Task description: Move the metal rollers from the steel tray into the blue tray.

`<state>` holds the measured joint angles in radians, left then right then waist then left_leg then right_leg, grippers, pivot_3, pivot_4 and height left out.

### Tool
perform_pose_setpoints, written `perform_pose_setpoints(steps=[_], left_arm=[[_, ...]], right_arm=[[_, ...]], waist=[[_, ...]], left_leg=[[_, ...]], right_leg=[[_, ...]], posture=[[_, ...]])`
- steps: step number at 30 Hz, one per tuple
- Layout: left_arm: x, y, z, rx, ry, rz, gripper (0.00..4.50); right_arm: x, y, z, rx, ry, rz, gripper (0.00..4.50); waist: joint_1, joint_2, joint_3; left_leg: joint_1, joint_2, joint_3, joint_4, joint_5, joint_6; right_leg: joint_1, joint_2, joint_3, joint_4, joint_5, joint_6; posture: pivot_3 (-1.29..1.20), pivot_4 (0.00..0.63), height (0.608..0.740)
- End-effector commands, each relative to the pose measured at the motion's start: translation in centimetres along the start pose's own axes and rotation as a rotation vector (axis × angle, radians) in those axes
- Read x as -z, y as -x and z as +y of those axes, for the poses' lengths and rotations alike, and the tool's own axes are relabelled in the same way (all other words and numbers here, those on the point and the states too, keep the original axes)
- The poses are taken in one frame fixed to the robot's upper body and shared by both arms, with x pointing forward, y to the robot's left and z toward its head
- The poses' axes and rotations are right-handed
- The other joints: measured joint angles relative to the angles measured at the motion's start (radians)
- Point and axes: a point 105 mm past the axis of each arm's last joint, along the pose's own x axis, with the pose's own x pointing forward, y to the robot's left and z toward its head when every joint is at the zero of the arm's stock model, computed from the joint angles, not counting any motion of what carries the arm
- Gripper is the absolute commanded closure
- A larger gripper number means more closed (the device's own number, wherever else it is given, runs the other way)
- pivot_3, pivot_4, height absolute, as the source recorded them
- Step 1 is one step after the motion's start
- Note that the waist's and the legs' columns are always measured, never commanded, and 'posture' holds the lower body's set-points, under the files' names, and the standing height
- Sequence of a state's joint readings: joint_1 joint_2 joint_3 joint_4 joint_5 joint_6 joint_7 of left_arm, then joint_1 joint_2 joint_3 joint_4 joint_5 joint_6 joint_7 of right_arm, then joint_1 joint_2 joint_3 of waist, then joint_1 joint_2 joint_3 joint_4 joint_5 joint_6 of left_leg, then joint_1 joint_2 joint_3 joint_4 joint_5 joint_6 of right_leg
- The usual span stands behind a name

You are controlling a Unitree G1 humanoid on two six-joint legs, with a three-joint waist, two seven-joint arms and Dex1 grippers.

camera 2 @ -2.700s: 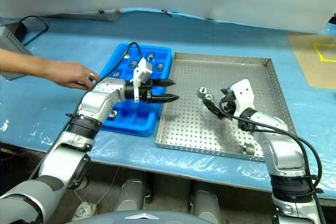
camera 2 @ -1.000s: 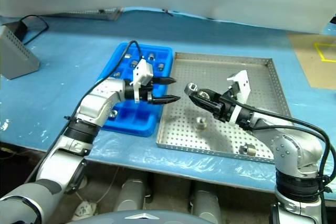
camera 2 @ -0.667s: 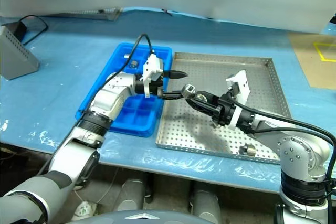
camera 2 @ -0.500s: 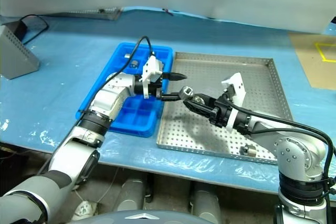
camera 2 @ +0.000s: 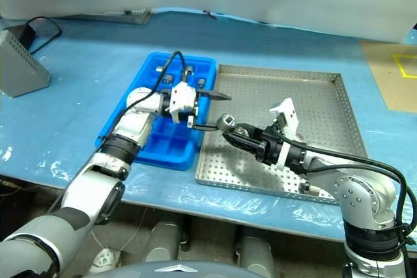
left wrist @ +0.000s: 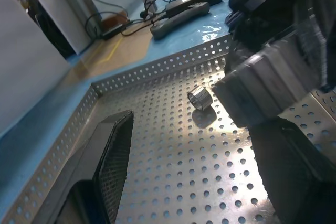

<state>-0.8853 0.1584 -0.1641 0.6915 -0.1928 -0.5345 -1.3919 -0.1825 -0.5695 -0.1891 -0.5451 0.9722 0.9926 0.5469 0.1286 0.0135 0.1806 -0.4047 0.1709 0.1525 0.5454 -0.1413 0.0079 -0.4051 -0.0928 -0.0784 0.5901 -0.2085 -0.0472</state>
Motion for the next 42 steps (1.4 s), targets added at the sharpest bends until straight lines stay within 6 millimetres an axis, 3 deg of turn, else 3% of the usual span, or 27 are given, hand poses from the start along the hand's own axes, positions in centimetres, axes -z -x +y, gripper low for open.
perform_pose_setpoints(steps=[1,7,11,14,20,25,29,33,36,42], left_arm=[[-2.6,-0.9,1.2,-0.022,-0.092,-0.122,0.90],[-1.4,-0.3,0.9,-0.014,-0.097,-0.079,0.90],[0.4,1.1,-0.3,0.042,-0.113,0.019,0.90],[1.8,2.4,-0.9,0.048,-0.132,0.091,0.90],[2.7,3.5,-0.2,-0.033,-0.093,0.129,0.90],[2.0,3.0,0.7,-0.074,-0.142,0.101,0.90],[-0.1,1.5,1.7,-0.087,-0.248,0.014,0.90],[-1.7,0.6,1.7,-0.062,-0.330,-0.051,0.90],[-2.1,0.3,1.1,-0.018,-0.361,-0.070,0.90],[-1.0,1.2,-1.2,0.125,-0.443,-0.019,0.90]], right_arm=[[0.3,0.0,-0.5,0.020,0.004,0.020,2.77],[0.3,0.0,-0.4,0.011,0.020,0.030,2.77],[0.6,0.0,-0.4,0.014,0.019,0.030,2.77],[-0.7,0.1,-0.2,0.011,0.016,-0.021,2.77],[-2.8,0.3,0.3,-0.007,0.029,-0.069,2.77],[-3.2,0.0,1.3,-0.059,0.040,-0.040,2.77],[-1.7,-0.5,1.5,-0.091,0.058,0.058,2.77],[-1.9,-0.9,0.9,-0.092,0.058,0.063,2.77],[-2.3,-0.9,0.6,-0.091,0.065,0.057,2.77],[-1.7,-0.8,0.2,-0.072,0.058,0.077,2.77]], waist=[[-0.001,0.000,0.000],[0.000,0.000,0.000],[0.001,0.000,0.000],[-0.002,0.000,0.000],[0.005,0.000,0.000],[0.008,0.000,0.000],[0.013,0.000,0.000],[0.012,0.000,0.000],[0.015,0.000,0.000],[0.023,0.000,0.000]], left_leg=[[0.000,0.000,0.000,0.000,0.000,0.000],[0.000,0.000,0.000,0.000,0.000,0.000],[0.000,0.000,0.000,0.000,0.000,0.000],[0.001,0.001,0.000,0.000,0.000,0.000],[0.001,0.000,0.000,0.001,0.000,0.000],[0.001,0.001,0.000,0.001,0.000,0.000],[0.000,0.001,0.000,0.001,0.000,0.000],[0.001,0.001,0.000,0.001,0.000,0.000],[0.001,0.001,0.000,0.001,0.001,-0.001],[0.001,0.001,0.000,0.002,0.001,-0.001]], right_leg=[[0.000,0.000,0.000,0.000,0.000,0.000],[0.000,0.000,0.000,0.000,0.000,0.000],[0.000,0.000,0.000,0.000,0.000,0.000],[0.000,0.000,0.000,0.000,0.000,0.000],[0.000,0.000,0.000,0.001,0.000,0.000],[0.000,0.000,0.000,0.001,0.000,-0.001],[0.000,0.000,0.000,0.001,0.000,-0.001],[0.000,0.000,0.000,0.002,0.000,-0.001],[0.000,0.000,0.000,0.003,0.000,-0.001],[0.000,0.000,0.000,0.004,0.000,-0.001]], posture=[[0.00,0.150,0.740],[0.01,0.150,0.740],[0.01,0.150,0.740],[0.01,0.150,0.740],[0.02,0.150,0.740],[0.02,0.150,0.740],[0.01,0.150,0.740],[0.02,0.150,0.740],[0.02,0.150,0.740],[0.02,0.150,0.740]])
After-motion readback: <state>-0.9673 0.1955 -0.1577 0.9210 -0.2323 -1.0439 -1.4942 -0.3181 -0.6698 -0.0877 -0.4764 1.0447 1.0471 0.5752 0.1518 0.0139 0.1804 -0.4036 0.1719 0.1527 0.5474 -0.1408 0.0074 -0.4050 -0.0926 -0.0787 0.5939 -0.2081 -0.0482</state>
